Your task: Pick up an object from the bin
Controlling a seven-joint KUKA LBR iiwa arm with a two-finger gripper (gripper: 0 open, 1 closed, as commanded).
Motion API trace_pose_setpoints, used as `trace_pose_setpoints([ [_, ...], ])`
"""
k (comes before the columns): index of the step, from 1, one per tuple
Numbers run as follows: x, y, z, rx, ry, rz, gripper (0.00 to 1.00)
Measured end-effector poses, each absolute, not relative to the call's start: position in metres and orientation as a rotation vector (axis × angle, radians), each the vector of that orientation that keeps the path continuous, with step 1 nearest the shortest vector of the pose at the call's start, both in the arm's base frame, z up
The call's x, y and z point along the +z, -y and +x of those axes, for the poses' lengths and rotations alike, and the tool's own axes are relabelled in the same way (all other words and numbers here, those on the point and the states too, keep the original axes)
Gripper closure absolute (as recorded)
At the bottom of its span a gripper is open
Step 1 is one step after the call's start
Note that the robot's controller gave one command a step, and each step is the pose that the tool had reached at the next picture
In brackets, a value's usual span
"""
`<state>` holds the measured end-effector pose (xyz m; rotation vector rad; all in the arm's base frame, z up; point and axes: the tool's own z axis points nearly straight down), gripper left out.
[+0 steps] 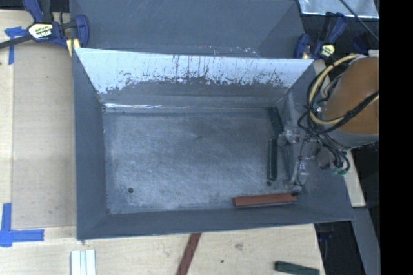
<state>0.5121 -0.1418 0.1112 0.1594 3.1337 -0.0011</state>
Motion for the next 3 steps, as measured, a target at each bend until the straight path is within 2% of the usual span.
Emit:
trace_pose_setpoints([
  [1, 0.103, 0.145, 0.498, -0.001, -3.139, 0.022, 0.00],
  [2, 0.118, 0.116, 0.496, -0.002, -3.108, -0.431, 0.00],
  [3, 0.129, 0.102, 0.485, 0.000, -3.034, -0.813, 0.00],
])
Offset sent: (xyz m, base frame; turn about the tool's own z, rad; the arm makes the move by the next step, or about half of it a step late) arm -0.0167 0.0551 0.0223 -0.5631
